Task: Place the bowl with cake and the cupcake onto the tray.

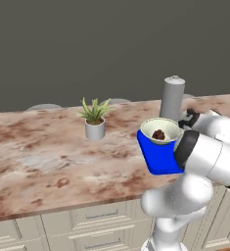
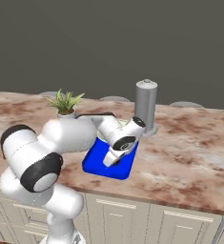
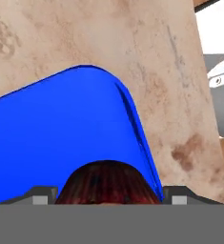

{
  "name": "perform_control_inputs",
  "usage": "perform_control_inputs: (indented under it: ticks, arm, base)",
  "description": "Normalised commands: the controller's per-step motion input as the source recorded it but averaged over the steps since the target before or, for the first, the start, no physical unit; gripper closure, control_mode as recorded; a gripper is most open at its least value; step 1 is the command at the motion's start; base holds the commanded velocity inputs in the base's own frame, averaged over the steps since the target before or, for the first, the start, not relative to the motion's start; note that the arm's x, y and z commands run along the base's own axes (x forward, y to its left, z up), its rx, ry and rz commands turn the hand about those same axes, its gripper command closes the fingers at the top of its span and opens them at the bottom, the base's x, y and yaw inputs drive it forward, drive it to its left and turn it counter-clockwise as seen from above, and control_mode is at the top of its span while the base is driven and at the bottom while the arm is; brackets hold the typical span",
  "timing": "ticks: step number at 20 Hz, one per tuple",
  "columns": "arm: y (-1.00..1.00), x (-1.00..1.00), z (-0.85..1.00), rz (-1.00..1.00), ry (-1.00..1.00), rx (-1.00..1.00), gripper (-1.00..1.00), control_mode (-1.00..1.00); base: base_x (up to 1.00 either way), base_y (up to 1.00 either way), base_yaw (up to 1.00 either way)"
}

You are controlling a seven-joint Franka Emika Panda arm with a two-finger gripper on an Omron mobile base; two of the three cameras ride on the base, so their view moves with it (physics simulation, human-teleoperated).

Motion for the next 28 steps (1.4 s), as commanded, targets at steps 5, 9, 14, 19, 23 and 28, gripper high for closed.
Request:
perform_control_inputs:
  ticks: [5,9,14,19,23,28]
  arm:
    - [0.15,0.14,-0.14,-0.19,0.04,-0.02,1.0,-1.0]
    - [0.0,0.28,-0.08,-0.15,0.04,-0.03,1.0,-1.0]
    - [-0.02,0.29,-0.16,-0.15,0.05,-0.02,1.0,-1.0]
    - [-0.07,0.07,-0.32,-0.14,0.09,0.0,1.0,-1.0]
    - [0.0,0.0,-0.25,-0.1,0.02,0.0,1.0,-1.0]
    - [0.0,0.0,-0.17,-0.06,-0.01,0.0,-1.0,-1.0]
  base:
    - [0.0,0.0,0.0]
    - [0.0,0.0,0.0]
    - [0.0,0.0,0.0]
    - [0.0,0.0,0.0]
    - [0.0,0.0,0.0]
    - [0.0,0.0,0.0]
